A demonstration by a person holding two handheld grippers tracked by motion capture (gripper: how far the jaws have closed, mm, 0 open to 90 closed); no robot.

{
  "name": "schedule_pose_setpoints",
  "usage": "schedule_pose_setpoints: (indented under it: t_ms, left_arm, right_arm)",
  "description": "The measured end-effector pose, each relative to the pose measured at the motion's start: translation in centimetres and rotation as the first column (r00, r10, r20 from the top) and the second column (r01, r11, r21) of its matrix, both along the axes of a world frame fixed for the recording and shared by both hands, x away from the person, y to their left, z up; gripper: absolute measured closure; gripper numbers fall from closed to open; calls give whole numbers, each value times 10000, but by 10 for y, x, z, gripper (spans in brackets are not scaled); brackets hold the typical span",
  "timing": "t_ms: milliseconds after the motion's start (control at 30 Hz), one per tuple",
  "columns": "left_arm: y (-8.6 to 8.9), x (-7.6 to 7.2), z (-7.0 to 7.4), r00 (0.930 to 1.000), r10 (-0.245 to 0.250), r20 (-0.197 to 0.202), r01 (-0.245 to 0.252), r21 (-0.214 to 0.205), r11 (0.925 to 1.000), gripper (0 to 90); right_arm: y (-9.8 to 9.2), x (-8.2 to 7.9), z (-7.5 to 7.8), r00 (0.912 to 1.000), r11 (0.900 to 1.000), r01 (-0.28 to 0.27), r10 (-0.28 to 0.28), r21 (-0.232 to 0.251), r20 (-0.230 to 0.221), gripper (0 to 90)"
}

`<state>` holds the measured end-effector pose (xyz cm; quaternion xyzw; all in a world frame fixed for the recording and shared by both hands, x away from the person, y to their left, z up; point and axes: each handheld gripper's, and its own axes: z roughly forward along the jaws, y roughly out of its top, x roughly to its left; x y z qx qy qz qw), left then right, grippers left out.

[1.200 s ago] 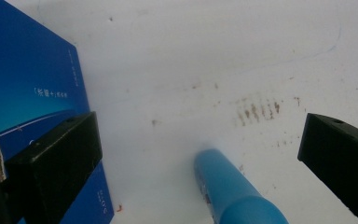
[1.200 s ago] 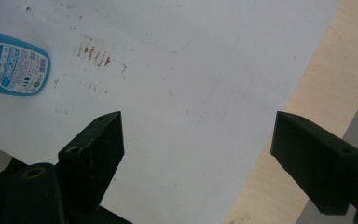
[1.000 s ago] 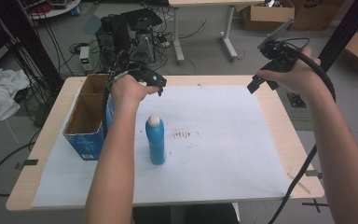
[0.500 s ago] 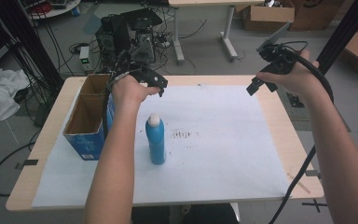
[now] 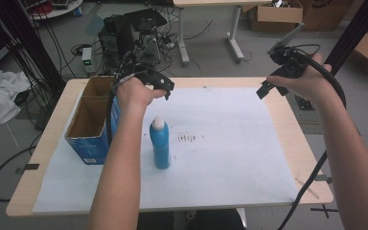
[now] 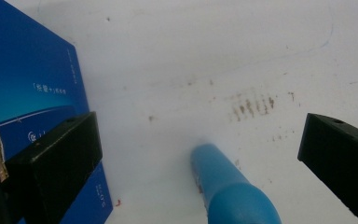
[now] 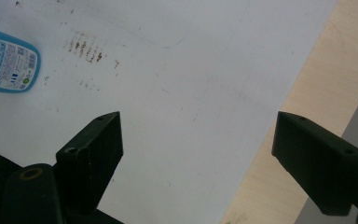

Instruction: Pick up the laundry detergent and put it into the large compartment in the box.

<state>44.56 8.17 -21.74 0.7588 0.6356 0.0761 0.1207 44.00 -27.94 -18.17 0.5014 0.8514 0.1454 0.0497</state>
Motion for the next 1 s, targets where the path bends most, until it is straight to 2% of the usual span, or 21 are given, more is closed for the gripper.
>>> schedule_pose_setpoints:
  t_ms: [233,367,400,633,1000]
  left_arm:
    - [-3,-11,4,9999,75,95,-75,19,10000,1]
    - [-5,-22,7,9999,49,131,-48,-91,9999,1]
    - [-6,-29,8,9998,107,167,-105,-112,9999,1]
    - [-9,-47,11,9996,226,187,-227,28,9997,1]
    - [-18,-65,3,9995,308,80,-308,27,9995,1]
  right_arm:
    - [2,-1,-4,10000,10000,-83,83,-27,-15,163]
    - [4,-3,-6,9998,9998,-181,181,-59,-15,163]
    - [6,-4,-6,9997,9996,-264,264,-68,-6,163]
    - [10,-9,-6,9991,9991,-426,427,-43,86,163]
    - [9,-15,-11,9988,9988,-480,480,9,60,163]
